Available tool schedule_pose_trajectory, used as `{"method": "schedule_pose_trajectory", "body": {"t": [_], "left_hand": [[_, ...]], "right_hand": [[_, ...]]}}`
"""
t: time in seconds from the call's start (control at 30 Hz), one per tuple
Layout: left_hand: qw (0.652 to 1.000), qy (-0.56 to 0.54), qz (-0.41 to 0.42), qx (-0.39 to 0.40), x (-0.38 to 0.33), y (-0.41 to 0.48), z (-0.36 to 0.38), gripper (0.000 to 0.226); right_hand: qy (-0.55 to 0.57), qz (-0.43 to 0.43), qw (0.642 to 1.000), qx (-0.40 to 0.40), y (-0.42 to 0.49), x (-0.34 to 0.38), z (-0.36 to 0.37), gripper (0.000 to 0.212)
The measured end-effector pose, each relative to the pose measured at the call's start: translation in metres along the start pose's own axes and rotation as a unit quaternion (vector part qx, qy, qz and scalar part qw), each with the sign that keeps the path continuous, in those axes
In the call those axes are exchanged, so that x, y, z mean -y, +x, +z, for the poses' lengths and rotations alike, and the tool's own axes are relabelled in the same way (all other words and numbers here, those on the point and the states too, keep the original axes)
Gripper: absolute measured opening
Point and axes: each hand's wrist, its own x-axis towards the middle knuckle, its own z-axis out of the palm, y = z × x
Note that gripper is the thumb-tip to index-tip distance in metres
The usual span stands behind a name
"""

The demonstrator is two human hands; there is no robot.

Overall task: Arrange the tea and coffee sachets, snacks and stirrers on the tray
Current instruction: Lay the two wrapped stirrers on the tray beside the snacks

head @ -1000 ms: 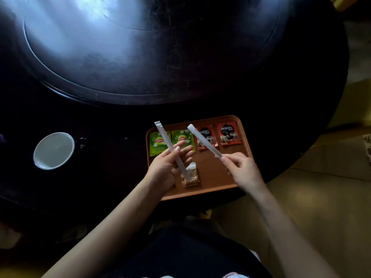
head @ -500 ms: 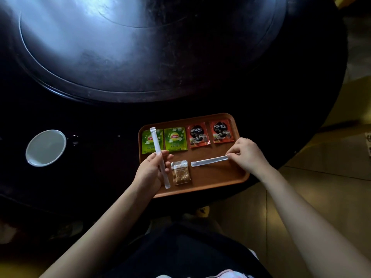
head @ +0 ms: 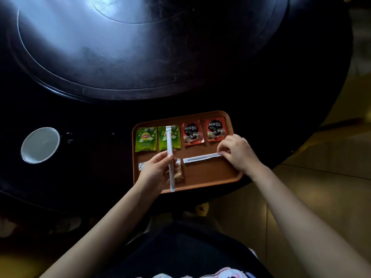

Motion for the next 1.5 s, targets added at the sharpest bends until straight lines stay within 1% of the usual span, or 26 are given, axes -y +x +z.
{"method": "schedule_pose_trajectory", "body": {"t": [0.07, 0.1, 0.17, 0.23, 0.27, 0.3, 0.37, 0.47, 0.5, 0.57, 0.67, 0.73, 0.8, 0.87, 0.9, 0.93, 1.0, 1.07, 1.13, 1.2, 1.3, 1.37, 1.5], "left_hand": [[1.000, 0.016, -0.004, 0.007, 0.002, 0.000, 0.004, 0.010], [1.000, 0.020, -0.006, 0.010, 0.003, 0.001, 0.007, 0.009], [1.000, 0.018, -0.010, 0.019, 0.005, 0.003, 0.013, 0.009], [0.999, 0.007, -0.013, 0.039, 0.007, 0.004, 0.022, 0.011], [0.999, -0.006, -0.012, 0.046, 0.009, 0.005, 0.028, 0.012], [0.998, -0.022, -0.010, 0.050, 0.009, 0.004, 0.033, 0.011], [0.998, -0.042, -0.002, 0.050, 0.010, 0.003, 0.042, 0.010], [0.998, -0.043, 0.015, 0.038, 0.012, 0.002, 0.044, 0.009], [0.999, -0.036, 0.020, 0.028, 0.012, 0.002, 0.044, 0.008], [0.999, -0.018, 0.024, 0.014, 0.013, 0.001, 0.042, 0.008], [1.000, -0.002, 0.008, 0.005, 0.016, -0.001, 0.040, 0.005], [1.000, -0.010, 0.001, -0.009, 0.017, 0.000, 0.034, 0.004], [0.999, -0.008, 0.022, -0.029, 0.014, 0.001, 0.021, 0.004], [0.995, 0.036, 0.067, -0.071, 0.009, 0.003, 0.002, 0.008], [0.986, 0.084, 0.096, -0.106, 0.008, 0.004, -0.009, 0.012], [0.971, 0.142, 0.126, -0.147, 0.007, 0.005, -0.021, 0.015], [0.924, 0.256, 0.176, -0.224, 0.008, 0.007, -0.043, 0.014], [0.875, 0.349, 0.202, -0.268, 0.011, 0.009, -0.058, 0.017], [0.845, 0.397, 0.214, -0.286, 0.016, 0.012, -0.068, 0.025], [0.835, 0.413, 0.216, -0.294, 0.019, 0.016, -0.074, 0.029], [0.828, 0.420, 0.216, -0.303, 0.021, 0.020, -0.077, 0.031], [0.829, 0.416, 0.218, -0.304, 0.021, 0.021, -0.076, 0.032], [0.840, 0.401, 0.196, -0.308, 0.020, 0.024, -0.075, 0.036]], "right_hand": [[0.018, 0.002, 1.000, -0.025, -0.002, 0.003, 0.000, 0.008], [0.047, 0.008, 0.998, -0.042, -0.004, 0.007, -0.001, 0.010], [0.154, 0.016, 0.987, -0.044, -0.014, 0.025, -0.005, 0.014], [0.264, 0.022, 0.964, 0.022, -0.026, 0.047, -0.007, 0.016], [0.294, 0.025, 0.954, 0.054, -0.031, 0.056, -0.005, 0.017], [0.308, 0.033, 0.948, 0.069, -0.035, 0.061, -0.001, 0.017], [0.328, 0.058, 0.941, 0.055, -0.037, 0.064, 0.006, 0.014], [0.373, 0.101, 0.922, -0.002, -0.035, 0.055, 0.005, 0.008], [0.370, 0.103, 0.923, -0.019, -0.035, 0.051, 0.001, 0.011], [0.329, 0.077, 0.941, -0.029, -0.034, 0.043, -0.005, 0.017], [0.282, 0.040, 0.958, -0.013, -0.033, 0.035, -0.012, 0.016], [0.264, 0.040, 0.964, -0.005, -0.033, 0.028, -0.014, 0.015], [0.247, 0.046, 0.968, 0.009, -0.034, 0.018, -0.017, 0.015], [0.209, 0.042, 0.976, 0.034, -0.037, 0.009, -0.019, 0.014], [0.180, 0.037, 0.982, 0.045, -0.038, 0.005, -0.018, 0.014], [0.149, 0.031, 0.987, 0.055, -0.039, 0.003, -0.016, 0.015], [0.098, 0.020, 0.993, 0.064, -0.039, 0.003, -0.010, 0.016], [0.054, 0.021, 0.996, 0.063, -0.038, 0.005, -0.004, 0.017], [0.023, 0.027, 0.998, 0.051, -0.037, 0.007, 0.000, 0.017], [0.019, 0.029, 0.999, 0.025, -0.036, 0.008, 0.003, 0.016], [0.017, 0.031, 0.999, -0.003, -0.037, 0.009, 0.007, 0.011], [0.011, 0.036, 0.999, -0.017, -0.038, 0.008, 0.010, 0.009], [0.005, 0.064, 0.997, -0.039, -0.042, 0.005, 0.014, 0.009]]}}
